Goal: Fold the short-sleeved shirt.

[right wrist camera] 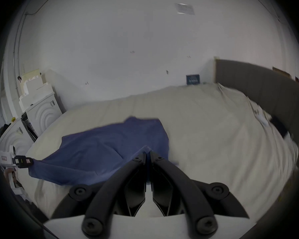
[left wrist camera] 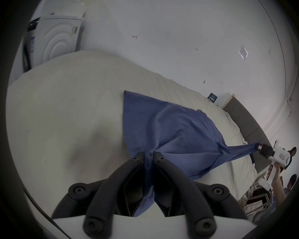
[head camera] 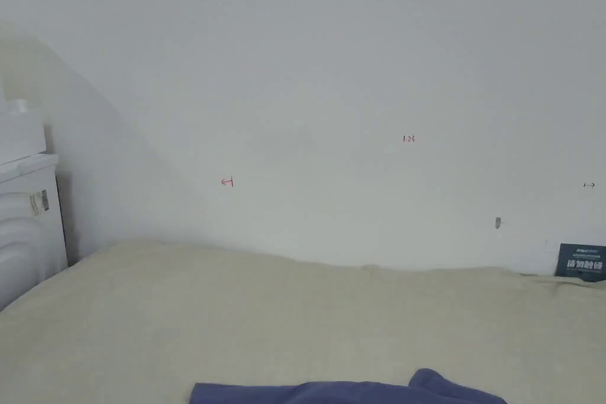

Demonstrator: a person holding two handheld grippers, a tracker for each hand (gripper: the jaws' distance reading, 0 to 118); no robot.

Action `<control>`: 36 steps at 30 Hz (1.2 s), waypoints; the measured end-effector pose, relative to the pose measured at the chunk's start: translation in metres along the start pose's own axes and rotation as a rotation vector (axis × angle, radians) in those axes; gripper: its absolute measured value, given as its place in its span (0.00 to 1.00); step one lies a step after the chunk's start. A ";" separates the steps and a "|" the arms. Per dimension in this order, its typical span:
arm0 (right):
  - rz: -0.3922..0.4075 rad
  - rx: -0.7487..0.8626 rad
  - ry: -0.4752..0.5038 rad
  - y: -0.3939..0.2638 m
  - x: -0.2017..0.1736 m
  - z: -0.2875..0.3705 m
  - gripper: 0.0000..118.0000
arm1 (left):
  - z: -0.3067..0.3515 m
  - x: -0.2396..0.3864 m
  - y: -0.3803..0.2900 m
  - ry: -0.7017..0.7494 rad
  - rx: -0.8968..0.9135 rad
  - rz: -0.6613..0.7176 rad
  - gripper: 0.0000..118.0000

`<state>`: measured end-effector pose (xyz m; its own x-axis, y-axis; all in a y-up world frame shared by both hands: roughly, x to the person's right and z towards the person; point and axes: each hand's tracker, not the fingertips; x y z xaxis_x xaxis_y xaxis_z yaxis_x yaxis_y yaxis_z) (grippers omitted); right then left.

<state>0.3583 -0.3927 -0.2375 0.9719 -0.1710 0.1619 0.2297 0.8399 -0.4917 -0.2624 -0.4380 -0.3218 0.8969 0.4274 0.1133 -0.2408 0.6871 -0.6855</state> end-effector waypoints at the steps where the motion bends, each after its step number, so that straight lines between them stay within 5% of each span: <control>1: -0.005 0.005 0.003 -0.020 0.005 0.016 0.02 | 0.016 -0.002 -0.018 0.001 -0.043 0.006 0.07; 13: -0.093 -0.128 -0.073 -0.132 0.022 0.108 0.02 | 0.087 -0.026 -0.108 0.022 -0.079 0.090 0.06; 20: -0.007 -0.129 -0.076 -0.130 0.016 0.098 0.03 | 0.080 -0.020 -0.097 0.056 -0.049 0.061 0.06; 21: 0.015 -0.108 -0.111 -0.127 0.016 0.101 0.08 | 0.083 -0.022 -0.095 0.115 -0.023 0.045 0.11; 25: 0.135 0.049 -0.235 -0.109 0.019 0.127 0.75 | 0.114 -0.025 -0.078 0.218 0.087 -0.015 0.90; 26: 0.143 0.085 -0.245 -0.103 0.019 0.134 0.76 | 0.125 -0.022 -0.073 0.243 0.139 -0.026 0.98; 33: -0.001 0.323 -0.053 -0.039 -0.012 0.168 0.76 | 0.186 0.060 -0.023 0.164 0.434 -0.207 0.99; 36: 0.001 0.361 0.021 -0.019 -0.035 0.169 0.76 | 0.195 0.099 -0.011 0.120 0.497 -0.273 0.98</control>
<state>0.3111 -0.3157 -0.0887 0.9739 -0.1771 0.1418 0.1989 0.9672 -0.1578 -0.2436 -0.2884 -0.1629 0.9797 0.1463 0.1367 -0.1141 0.9690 -0.2191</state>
